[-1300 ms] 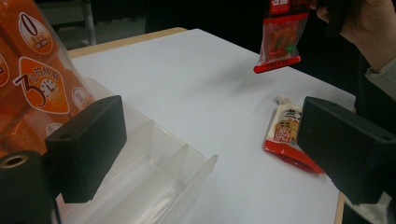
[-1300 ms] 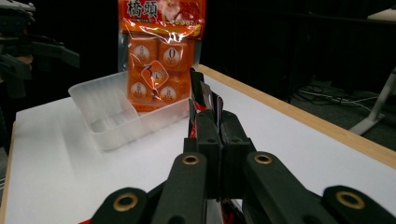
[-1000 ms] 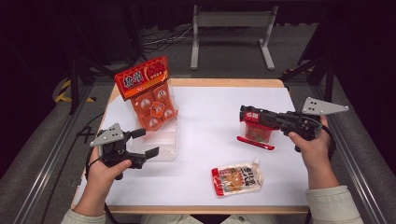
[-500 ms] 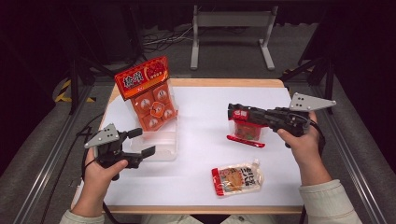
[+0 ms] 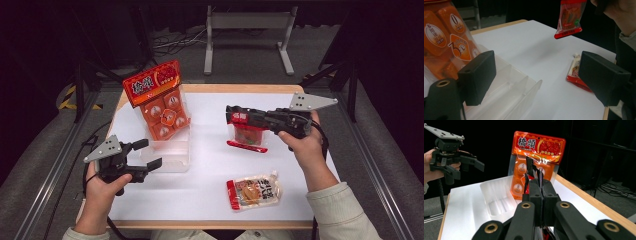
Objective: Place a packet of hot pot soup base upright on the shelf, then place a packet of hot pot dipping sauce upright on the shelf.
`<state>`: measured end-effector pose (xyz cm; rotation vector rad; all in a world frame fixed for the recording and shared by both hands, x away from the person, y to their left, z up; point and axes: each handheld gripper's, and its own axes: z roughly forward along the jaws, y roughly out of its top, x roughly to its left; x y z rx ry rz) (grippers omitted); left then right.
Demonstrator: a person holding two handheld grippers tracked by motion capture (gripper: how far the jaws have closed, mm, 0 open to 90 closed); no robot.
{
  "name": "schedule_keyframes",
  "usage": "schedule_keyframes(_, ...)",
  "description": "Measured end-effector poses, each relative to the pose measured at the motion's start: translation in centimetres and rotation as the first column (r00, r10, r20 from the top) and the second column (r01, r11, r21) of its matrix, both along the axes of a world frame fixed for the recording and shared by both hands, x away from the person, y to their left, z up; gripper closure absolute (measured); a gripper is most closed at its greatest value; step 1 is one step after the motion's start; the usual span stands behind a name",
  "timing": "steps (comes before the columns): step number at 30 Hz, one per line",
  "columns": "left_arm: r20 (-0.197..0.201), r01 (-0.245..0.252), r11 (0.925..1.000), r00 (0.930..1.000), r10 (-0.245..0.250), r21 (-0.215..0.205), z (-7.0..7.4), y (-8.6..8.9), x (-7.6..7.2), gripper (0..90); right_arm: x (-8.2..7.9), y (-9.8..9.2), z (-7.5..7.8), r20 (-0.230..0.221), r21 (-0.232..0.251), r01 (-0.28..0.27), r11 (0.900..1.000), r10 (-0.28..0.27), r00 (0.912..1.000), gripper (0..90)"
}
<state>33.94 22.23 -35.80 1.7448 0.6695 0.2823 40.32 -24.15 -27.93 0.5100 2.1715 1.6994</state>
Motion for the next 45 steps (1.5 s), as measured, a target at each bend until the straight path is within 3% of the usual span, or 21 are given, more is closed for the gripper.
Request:
schedule_keyframes(15, -0.002, -0.010, 0.9998, 0.9999, 0.010, -0.016, 0.0, 0.3, 0.0, 15.7, 1.6, 4.0, 0.4, -0.003, -0.050, -0.039, 0.998, 0.039, 0.9992, 89.4)
schedule_keyframes(22, 0.000, -0.023, 0.9996, 0.9997, 0.023, -0.019, 0.0, 0.7, -0.5, 15.7, 2.6, 5.9, 0.0, -0.008, -0.026, -0.059, 0.998, 0.059, 0.9982, 89.4)
schedule_keyframes(27, 0.002, -0.043, 0.9989, 0.9991, 0.043, -0.019, 0.0, 1.3, -1.0, 15.7, 3.4, 7.8, -0.5, 0.019, -0.017, -0.085, 0.996, 0.085, 0.9962, 89.5)
schedule_keyframes(33, -0.005, -0.061, 0.9978, 0.9981, 0.061, -0.024, -0.2, 1.8, -1.5, 15.7, 4.2, 11.0, -0.9, 0.026, -0.023, -0.141, 0.990, 0.141, 0.9896, 89.4)
schedule_keyframes(45, -0.010, -0.064, 0.9975, 0.9979, 0.063, -0.032, -0.3, 2.1, -1.6, 15.6, 4.9, 14.7, -1.7, 0.025, -0.007, -0.198, 0.980, 0.198, 0.9798, 89.4)
